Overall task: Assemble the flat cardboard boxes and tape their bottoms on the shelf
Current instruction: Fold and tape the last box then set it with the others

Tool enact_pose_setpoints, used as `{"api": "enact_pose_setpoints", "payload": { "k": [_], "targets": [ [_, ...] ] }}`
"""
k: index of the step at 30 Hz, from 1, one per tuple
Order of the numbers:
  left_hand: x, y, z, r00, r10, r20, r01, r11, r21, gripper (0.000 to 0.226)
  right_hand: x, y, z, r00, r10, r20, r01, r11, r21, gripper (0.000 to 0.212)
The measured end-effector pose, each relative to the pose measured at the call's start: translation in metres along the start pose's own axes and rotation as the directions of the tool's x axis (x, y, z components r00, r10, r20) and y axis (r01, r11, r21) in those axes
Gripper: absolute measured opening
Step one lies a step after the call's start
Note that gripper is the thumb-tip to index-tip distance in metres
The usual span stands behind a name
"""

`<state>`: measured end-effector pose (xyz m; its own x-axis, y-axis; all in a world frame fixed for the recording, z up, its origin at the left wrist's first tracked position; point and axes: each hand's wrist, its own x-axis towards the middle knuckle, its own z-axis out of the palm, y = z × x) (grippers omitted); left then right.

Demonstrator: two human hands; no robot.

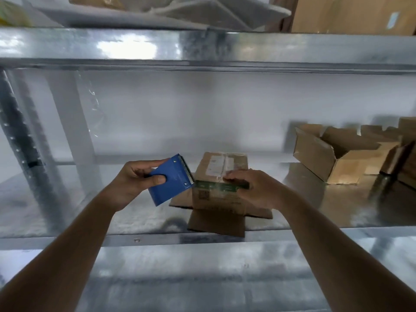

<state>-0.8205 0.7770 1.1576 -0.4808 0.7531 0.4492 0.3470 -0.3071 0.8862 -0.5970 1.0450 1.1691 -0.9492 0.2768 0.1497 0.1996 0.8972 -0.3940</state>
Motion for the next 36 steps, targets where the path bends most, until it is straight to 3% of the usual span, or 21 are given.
{"api": "enact_pose_setpoints", "payload": {
  "k": [3, 7, 9, 12, 14, 16, 18, 21, 25, 31, 36],
  "targets": [
    [-0.002, 0.008, 0.019, 1.000, -0.001, 0.000, 0.001, 1.000, -0.003, 0.062, -0.014, 0.022, -0.007, 0.994, 0.017, -0.107, -0.015, 1.000, 0.019, 0.046],
    [-0.007, 0.019, 0.048, 1.000, 0.028, 0.010, -0.028, 1.000, -0.005, 0.037, -0.027, 0.034, -0.005, 0.994, -0.019, -0.107, 0.020, 1.000, 0.013, 0.044],
    [-0.010, 0.023, 0.061, 0.999, 0.038, 0.001, -0.038, 0.999, 0.020, 0.047, -0.032, 0.030, -0.005, 0.985, -0.037, -0.168, 0.057, 0.992, 0.113, 0.043],
    [-0.015, 0.030, 0.073, 0.999, 0.036, -0.009, -0.036, 0.999, 0.029, 0.044, -0.043, 0.016, -0.008, 0.944, -0.059, -0.326, 0.213, 0.861, 0.462, 0.029],
    [-0.018, 0.032, 0.075, 1.000, 0.031, 0.004, -0.031, 0.999, 0.038, 0.050, -0.047, 0.001, -0.008, 0.945, -0.084, -0.317, 0.262, 0.777, 0.573, 0.032],
    [-0.020, 0.035, 0.079, 1.000, 0.020, 0.006, -0.020, 0.999, 0.050, 0.062, -0.046, -0.010, -0.006, 0.959, -0.109, -0.262, 0.256, 0.733, 0.631, 0.038],
    [-0.019, 0.037, 0.079, 0.999, 0.022, 0.024, -0.023, 0.998, 0.051, 0.056, -0.040, -0.018, -0.003, 0.964, -0.112, -0.241, 0.248, 0.704, 0.666, 0.027],
    [-0.014, 0.039, 0.078, 0.998, 0.031, 0.049, -0.037, 0.990, 0.135, 0.048, -0.032, -0.024, -0.001, 0.944, -0.086, -0.318, 0.292, 0.661, 0.691, 0.012],
    [-0.004, 0.044, 0.072, 0.994, 0.012, 0.106, -0.035, 0.976, 0.217, 0.048, -0.027, -0.027, -0.001, 0.939, -0.034, -0.341, 0.303, 0.547, 0.780, 0.011],
    [0.002, 0.045, 0.065, 0.986, -0.002, 0.166, -0.041, 0.965, 0.257, 0.062, -0.023, -0.031, 0.008, 0.938, 0.009, -0.346, 0.265, 0.623, 0.736, 0.014],
    [0.003, 0.046, 0.065, 0.981, -0.016, 0.195, -0.039, 0.960, 0.278, 0.045, -0.027, -0.029, 0.010, 0.927, 0.079, -0.367, 0.215, 0.689, 0.692, 0.009]
  ]
}}
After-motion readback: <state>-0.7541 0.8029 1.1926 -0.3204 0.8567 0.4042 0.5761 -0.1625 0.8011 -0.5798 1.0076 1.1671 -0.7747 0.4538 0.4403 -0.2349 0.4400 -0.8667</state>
